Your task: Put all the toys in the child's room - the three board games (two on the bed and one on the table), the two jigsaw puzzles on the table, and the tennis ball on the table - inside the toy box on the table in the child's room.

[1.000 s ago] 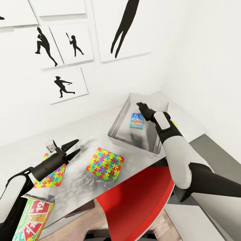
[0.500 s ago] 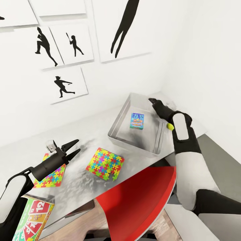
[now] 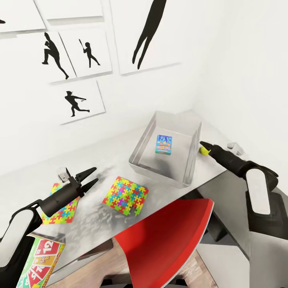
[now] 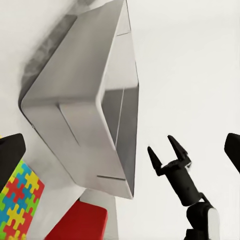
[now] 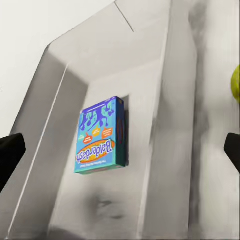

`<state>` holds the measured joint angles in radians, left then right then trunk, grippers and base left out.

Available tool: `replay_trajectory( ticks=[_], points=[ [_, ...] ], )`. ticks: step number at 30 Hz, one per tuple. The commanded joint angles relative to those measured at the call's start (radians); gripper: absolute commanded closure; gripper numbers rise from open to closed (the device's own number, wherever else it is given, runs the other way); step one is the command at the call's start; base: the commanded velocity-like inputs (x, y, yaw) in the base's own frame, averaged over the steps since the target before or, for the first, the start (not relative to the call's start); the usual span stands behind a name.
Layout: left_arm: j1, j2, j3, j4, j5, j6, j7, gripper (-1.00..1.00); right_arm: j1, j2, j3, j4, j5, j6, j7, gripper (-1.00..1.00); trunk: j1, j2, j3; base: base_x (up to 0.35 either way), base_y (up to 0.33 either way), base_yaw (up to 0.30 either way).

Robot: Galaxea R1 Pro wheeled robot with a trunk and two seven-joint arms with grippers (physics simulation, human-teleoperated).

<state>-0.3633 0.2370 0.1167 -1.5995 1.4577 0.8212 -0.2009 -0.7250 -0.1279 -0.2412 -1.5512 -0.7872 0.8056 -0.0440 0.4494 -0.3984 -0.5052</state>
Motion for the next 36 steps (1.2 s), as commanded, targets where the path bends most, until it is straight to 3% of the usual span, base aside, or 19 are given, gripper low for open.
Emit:
replay_trajectory(
  ticks=[1,3,4,5,7,8,10,18,27,36],
  points=[
    [-0.001,0.0,0.001,0.0,-0.002,0.005,-0.004,-1.0,0.001,-0.001,-0.001,-0.001,-0.009,0.005,-0.003,-1.0,0.001,-0.002,-0.001,0.0,0.0,0.0],
    [-0.001,0.0,-0.016,-0.001,-0.002,0.004,-0.005,-1.0,0.057,-0.05,-0.007,-0.023,-0.008,0.0,0.081,-1.0,0.001,-0.002,-0.001,0.0,0.0,0.0],
    [-0.001,-0.001,-0.036,-0.001,-0.002,0.002,-0.008,-1.0,0.118,-0.107,-0.033,-0.042,-0.008,-0.034,0.213,-1.0,0.001,-0.002,-0.001,0.0,0.0,0.0],
    [-0.001,-0.001,-0.036,-0.001,-0.002,0.002,-0.008,-1.0,0.118,-0.107,-0.033,-0.042,-0.008,-0.034,0.213,-1.0,0.001,-0.002,-0.001,0.0,0.0,0.0],
    [-0.002,0.0,-0.043,-0.001,-0.002,0.001,-0.01,-1.0,0.143,-0.135,-0.063,-0.05,-0.008,-0.056,0.301,-1.0,0.001,-0.002,-0.001,0.0,0.0,0.0],
    [-0.002,0.0,-0.043,-0.001,-0.002,0.001,-0.01,-1.0,0.143,-0.135,-0.063,-0.05,-0.008,-0.056,0.301,-1.0,0.001,-0.002,-0.001,0.0,0.0,0.0],
    [-0.002,0.0,-0.048,-0.001,-0.002,0.001,-0.011,-1.0,0.161,-0.155,-0.093,-0.054,-0.008,-0.07,0.38,-1.0,0.001,-0.002,-0.001,0.0,0.0,0.0],
    [-0.002,0.0,-0.053,-0.002,-0.002,0.001,-0.013,-1.0,0.21,-0.178,-0.151,-0.059,-0.009,-0.083,0.512,-1.0,0.001,-0.002,-0.001,-0.066,0.0,0.0],
    [-0.005,0.001,-0.055,-0.002,-0.002,0.002,-0.016,-1.0,0.283,-0.199,-0.273,-0.062,-0.009,-0.09,0.717,-1.0,0.001,-0.002,-0.001,-0.242,0.0,0.0],
    [-0.007,0.001,-0.056,-0.002,-0.002,0.003,-0.017,-1.0,0.328,-0.215,-0.324,-0.062,-0.008,-0.091,0.794,-1.0,0.001,-0.002,-0.001,-0.291,0.0,-0.005]
  ],
)
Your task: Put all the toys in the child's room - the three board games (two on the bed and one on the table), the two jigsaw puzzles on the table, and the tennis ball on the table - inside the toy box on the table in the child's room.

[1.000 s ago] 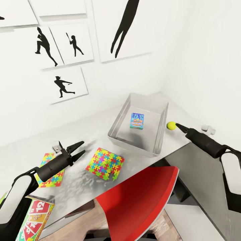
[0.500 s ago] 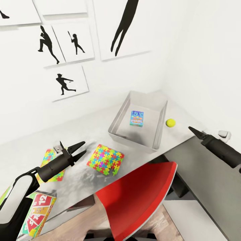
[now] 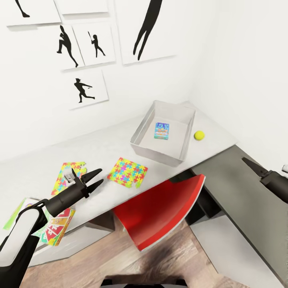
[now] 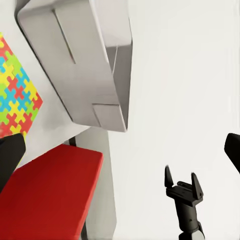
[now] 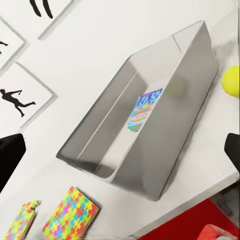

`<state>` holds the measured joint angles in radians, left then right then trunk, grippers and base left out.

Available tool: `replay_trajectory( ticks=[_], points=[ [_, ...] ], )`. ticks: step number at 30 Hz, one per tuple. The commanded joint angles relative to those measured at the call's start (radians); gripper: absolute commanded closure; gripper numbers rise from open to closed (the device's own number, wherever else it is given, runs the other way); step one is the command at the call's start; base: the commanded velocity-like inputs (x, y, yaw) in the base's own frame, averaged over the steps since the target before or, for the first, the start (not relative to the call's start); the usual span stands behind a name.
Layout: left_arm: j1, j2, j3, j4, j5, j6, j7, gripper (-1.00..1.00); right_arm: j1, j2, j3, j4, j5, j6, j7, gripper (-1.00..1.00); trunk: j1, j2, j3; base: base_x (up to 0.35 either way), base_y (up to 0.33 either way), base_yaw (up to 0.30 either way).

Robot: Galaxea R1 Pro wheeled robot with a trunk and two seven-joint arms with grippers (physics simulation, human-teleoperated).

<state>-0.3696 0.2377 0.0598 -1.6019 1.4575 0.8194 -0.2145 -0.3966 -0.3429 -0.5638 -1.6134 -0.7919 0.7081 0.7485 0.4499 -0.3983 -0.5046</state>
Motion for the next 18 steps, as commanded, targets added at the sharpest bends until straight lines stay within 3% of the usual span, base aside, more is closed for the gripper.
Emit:
replay_trajectory(
  ticks=[1,8,18],
  points=[
    [-0.001,0.0,0.001,0.0,-0.002,0.005,-0.004,-1.0,0.003,-0.004,-0.005,0.0,-0.003,0.007,0.005,-1.0,0.0,-0.002,-0.001,-0.2,0.0,-0.063],
    [-0.001,-0.001,0.0,-0.002,-0.002,0.005,-0.017,-1.0,0.012,-0.013,-0.014,0.0,-0.004,0.026,0.013,-1.0,0.0,-0.002,0.004,-0.126,0.0,-0.121],
    [-0.002,-0.009,-0.008,-0.004,-0.002,0.004,-0.043,-1.0,0.005,-0.017,-0.014,0.001,-0.001,0.131,-0.019,-1.0,0.0,-0.002,0.014,-0.037,0.0,-0.195]
  ],
)
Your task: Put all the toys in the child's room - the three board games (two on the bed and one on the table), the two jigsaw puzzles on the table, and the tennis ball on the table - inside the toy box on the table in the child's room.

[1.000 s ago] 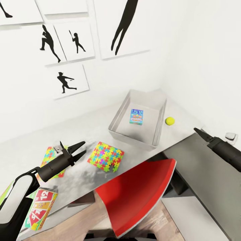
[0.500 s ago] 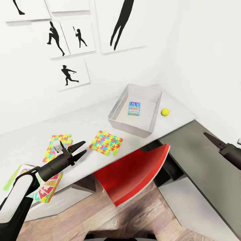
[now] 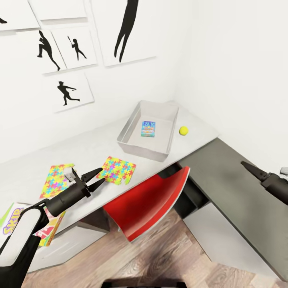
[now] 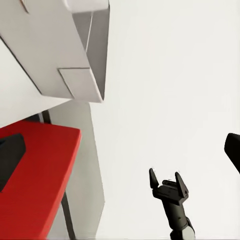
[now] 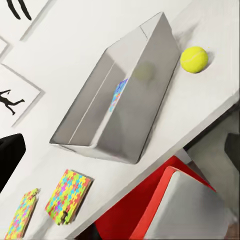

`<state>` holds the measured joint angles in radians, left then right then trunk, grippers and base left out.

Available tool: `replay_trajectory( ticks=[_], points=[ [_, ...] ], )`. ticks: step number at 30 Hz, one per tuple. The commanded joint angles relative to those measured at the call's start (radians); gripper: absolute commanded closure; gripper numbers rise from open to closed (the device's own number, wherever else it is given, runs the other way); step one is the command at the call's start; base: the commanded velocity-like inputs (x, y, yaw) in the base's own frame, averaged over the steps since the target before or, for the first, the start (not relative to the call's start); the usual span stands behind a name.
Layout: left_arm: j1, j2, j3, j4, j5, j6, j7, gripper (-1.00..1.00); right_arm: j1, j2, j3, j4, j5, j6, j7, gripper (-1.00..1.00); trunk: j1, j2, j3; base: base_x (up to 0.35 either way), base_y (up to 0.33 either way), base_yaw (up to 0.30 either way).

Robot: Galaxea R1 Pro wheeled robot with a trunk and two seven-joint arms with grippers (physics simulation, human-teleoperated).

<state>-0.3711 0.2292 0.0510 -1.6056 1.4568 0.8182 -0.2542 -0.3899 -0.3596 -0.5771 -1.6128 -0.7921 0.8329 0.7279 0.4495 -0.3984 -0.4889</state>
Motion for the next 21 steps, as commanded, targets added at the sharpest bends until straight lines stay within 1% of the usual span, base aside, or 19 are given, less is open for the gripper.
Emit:
replay_trajectory(
  ticks=[1,3,4,7,8,10,16,19,21],
  points=[
    [0.0,0.0,0.001,0.0,-0.001,0.005,-0.003,-1.0,-0.001,0.0,-0.001,0.0,-0.001,0.006,0.002,-1.0,0.001,-0.002,0.0,-0.017,0.0,-0.214],
    [-0.001,-0.008,-0.007,0.0,-0.001,0.004,-0.005,-1.0,-0.006,0.0,0.0,0.0,0.0,0.026,-0.044,-1.0,0.001,-0.002,0.002,-0.012,0.0,-0.219],
    [-0.001,-0.008,-0.007,0.0,-0.001,0.004,-0.005,-1.0,-0.006,0.0,0.0,0.0,0.0,0.026,-0.044,-1.0,0.001,-0.002,0.003,-0.011,0.0,-0.22],
    [-0.003,-0.017,-0.016,0.0,-0.002,0.004,-0.007,-1.0,-0.011,0.001,0.003,0.0,0.001,0.043,-0.116,-1.0,0.001,-0.002,0.006,-0.007,0.0,-0.226],
    [-0.003,-0.017,-0.016,0.0,-0.002,0.004,-0.007,-1.0,-0.011,0.001,0.003,0.0,0.001,0.043,-0.116,-1.0,0.001,-0.002,0.007,-0.006,0.0,-0.229],
    [-0.004,-0.022,-0.019,0.0,-0.002,0.004,-0.008,-1.0,-0.014,0.002,0.007,0.002,0.001,0.05,-0.154,-1.0,0.001,-0.002,0.009,-0.004,0.0,-0.234],
    [-0.006,-0.028,-0.023,0.0,-0.002,0.004,-0.009,-1.0,-0.022,0.003,0.019,0.006,0.001,0.055,-0.189,-1.0,0.001,-0.002,0.015,-0.003,0.0,-0.239],
    [-0.009,-0.036,-0.025,0.0,-0.002,0.004,-0.011,-1.0,-0.028,0.004,0.036,0.009,0.001,0.058,-0.207,-1.0,0.001,-0.002,0.018,-0.001,0.0,-0.243],
    [-0.01,-0.039,-0.025,0.0,-0.002,0.004,-0.012,-1.0,-0.029,0.005,0.04,0.009,0.001,0.059,-0.211,-1.0,0.001,-0.002,0.019,-0.001,0.0,-0.245]
  ],
)
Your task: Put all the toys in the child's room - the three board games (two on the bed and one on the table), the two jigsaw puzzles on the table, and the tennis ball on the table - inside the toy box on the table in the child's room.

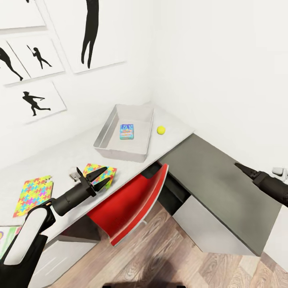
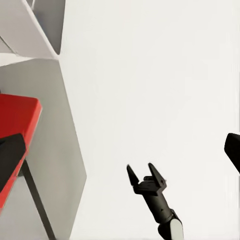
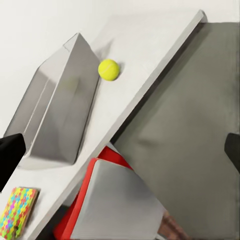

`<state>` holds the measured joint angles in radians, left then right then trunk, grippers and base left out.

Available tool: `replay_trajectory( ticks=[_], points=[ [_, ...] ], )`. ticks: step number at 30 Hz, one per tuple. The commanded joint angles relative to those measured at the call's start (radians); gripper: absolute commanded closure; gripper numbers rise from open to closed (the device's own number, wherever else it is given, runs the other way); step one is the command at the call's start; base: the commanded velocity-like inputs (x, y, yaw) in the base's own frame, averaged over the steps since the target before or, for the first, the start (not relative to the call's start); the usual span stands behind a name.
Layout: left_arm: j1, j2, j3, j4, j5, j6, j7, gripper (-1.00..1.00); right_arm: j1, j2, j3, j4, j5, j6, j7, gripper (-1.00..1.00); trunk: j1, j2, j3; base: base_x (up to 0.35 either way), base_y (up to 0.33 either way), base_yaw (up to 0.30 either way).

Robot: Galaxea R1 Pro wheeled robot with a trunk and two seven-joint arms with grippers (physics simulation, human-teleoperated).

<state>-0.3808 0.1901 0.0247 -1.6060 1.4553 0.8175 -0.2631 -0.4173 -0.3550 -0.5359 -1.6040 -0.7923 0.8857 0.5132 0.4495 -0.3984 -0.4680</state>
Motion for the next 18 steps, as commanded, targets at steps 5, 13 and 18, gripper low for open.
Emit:
replay_trajectory(
  ticks=[5,13,18],
  points=[
    [-0.004,-0.007,0.0,0.0,-0.001,0.005,-0.004,-1.0,-0.004,0.001,0.007,0.001,0.002,0.007,-0.004,-1.0,0.001,-0.002,0.003,-0.001,0.0,-0.246],
    [-0.011,-0.012,-0.019,0.0,-0.001,0.004,-0.003,-1.0,-0.005,0.002,0.014,0.002,0.003,0.008,-0.01,-1.0,0.001,-0.002,0.01,0.0,0.0,-0.247],
    [-0.02,-0.013,-0.036,0.0,-0.002,0.004,0.0,-1.0,-0.006,0.003,0.017,0.002,0.003,0.008,-0.022,-1.0,0.001,-0.002,0.015,0.0,0.0,-0.247]
  ],
)
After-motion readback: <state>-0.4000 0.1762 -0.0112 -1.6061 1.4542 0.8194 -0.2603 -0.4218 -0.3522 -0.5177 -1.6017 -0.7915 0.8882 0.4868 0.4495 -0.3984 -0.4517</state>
